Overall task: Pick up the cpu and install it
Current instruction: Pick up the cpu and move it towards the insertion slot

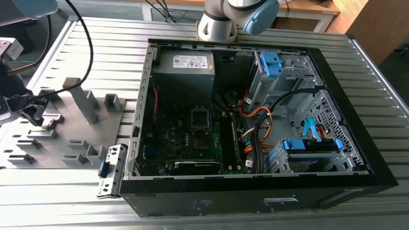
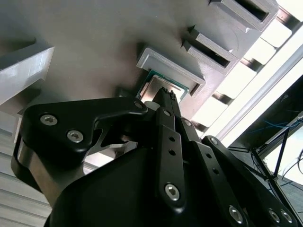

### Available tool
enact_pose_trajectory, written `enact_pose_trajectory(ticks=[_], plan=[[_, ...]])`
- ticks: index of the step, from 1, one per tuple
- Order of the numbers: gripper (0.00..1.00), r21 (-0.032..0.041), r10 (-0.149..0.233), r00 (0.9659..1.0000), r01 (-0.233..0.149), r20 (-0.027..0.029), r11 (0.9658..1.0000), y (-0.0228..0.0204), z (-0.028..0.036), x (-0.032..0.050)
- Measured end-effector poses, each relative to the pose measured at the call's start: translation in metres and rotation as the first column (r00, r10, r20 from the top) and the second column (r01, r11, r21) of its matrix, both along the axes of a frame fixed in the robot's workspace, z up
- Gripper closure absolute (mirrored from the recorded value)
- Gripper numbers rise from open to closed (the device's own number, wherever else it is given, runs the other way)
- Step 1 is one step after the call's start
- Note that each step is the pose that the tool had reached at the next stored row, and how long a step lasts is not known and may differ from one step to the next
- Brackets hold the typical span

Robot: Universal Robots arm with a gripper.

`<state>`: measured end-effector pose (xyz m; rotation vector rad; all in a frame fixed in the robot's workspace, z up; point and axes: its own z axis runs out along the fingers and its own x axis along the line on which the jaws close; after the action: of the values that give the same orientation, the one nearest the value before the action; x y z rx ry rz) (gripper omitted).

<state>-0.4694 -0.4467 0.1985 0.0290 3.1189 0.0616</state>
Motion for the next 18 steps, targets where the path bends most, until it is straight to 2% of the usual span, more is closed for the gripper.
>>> enact_pose_trajectory(ticks=[6,8,9,11,12,13,16,17,18], plan=[[0.89,0.0000,0.000,1.0000,0.000,0.0000,1.0000,0.0000,0.0000,-0.0003],[0.77,0.0000,0.000,1.0000,0.000,0.0000,1.0000,0.0000,0.0000,-0.0004],[0.77,0.0000,0.000,1.0000,0.000,0.0000,1.0000,0.0000,0.0000,-0.0005],[0.65,-0.0001,0.000,1.0000,0.000,-0.0001,1.0000,0.0000,0.0000,-0.0006],[0.65,0.0000,0.000,1.0000,0.000,0.0000,1.0000,0.0000,0.0000,-0.0006],[0.59,0.0000,0.000,1.0000,0.000,0.0000,1.0000,0.0000,0.0000,-0.0006],[0.53,0.0000,0.000,1.0000,0.000,0.0000,1.0000,0.0000,0.0000,-0.0008],[0.47,0.0000,0.000,1.0000,0.000,0.0001,1.0000,0.0000,-0.0001,-0.0008],[0.47,0.0003,0.000,1.0000,0.000,0.0004,1.0000,0.0000,-0.0009,-0.0008]])
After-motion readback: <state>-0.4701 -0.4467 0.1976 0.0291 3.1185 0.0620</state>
